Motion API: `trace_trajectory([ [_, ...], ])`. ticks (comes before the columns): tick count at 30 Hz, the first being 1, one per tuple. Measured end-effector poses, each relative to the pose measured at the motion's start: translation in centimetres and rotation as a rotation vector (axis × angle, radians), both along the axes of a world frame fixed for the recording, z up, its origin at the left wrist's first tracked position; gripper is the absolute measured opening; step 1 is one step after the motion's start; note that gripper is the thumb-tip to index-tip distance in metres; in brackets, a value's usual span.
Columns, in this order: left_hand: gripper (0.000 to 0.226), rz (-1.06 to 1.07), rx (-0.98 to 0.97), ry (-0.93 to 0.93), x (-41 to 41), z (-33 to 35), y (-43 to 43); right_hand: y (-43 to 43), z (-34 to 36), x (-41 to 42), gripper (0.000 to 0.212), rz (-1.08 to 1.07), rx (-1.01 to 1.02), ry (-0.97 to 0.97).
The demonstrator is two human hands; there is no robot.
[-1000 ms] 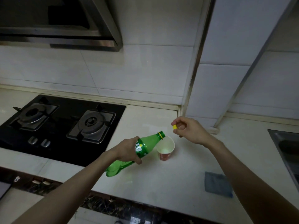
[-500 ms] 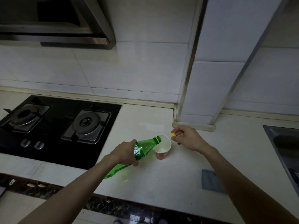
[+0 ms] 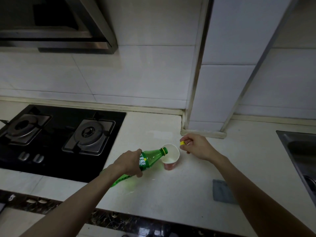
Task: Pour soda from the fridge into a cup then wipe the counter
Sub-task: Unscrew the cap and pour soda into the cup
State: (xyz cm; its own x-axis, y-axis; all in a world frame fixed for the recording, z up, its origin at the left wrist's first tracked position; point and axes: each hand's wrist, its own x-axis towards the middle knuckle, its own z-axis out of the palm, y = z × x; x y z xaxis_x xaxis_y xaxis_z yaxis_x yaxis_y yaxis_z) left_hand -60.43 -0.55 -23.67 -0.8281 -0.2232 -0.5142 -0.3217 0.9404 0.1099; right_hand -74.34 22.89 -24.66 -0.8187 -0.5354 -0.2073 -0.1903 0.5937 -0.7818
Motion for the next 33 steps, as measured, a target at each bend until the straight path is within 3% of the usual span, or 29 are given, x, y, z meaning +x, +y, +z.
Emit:
trace_trajectory([
  [33,0.067,-0.049,-0.07,0.031,-0.4,1.0,-0.9,-0.4,-0.1,-0.3,0.019,0.001,-0.017,-0.004],
])
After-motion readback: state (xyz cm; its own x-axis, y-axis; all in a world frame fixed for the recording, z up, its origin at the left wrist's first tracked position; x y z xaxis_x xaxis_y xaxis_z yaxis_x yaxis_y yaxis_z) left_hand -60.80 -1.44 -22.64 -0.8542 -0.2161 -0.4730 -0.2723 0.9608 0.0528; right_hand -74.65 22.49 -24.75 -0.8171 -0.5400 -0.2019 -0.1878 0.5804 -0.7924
